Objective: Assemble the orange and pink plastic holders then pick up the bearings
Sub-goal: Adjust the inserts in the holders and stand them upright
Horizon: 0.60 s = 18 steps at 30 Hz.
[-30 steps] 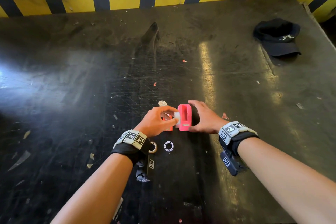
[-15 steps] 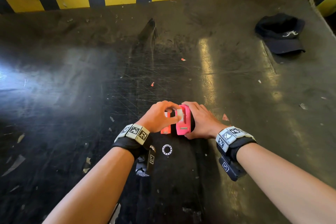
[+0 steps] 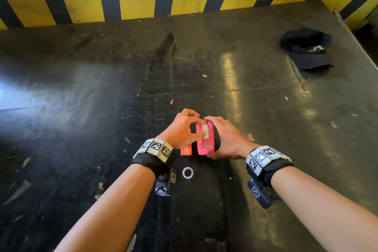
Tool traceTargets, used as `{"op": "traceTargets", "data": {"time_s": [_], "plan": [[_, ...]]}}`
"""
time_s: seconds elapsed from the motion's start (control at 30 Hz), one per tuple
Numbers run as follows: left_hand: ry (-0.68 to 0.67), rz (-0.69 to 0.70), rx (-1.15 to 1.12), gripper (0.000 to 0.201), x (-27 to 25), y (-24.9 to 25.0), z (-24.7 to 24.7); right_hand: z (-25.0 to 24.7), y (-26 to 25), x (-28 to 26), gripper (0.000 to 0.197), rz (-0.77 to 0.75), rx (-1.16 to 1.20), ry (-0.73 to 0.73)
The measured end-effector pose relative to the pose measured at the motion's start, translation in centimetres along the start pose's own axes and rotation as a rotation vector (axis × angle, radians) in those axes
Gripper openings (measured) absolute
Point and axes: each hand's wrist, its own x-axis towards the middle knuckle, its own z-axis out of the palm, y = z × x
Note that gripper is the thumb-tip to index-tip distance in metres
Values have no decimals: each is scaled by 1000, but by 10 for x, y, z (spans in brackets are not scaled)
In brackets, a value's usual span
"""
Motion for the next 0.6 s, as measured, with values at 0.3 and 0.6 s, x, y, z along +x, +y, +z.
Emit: {"op": "traceTargets", "data": {"time_s": [0.3,0.6], "plan": [[32,27,34,37,-4,5,-1,0,-6,-7,117,-21,41,34],[231,38,-130,19,-7,6,0,-4,-15,-11,95,-24,88,18]]}}
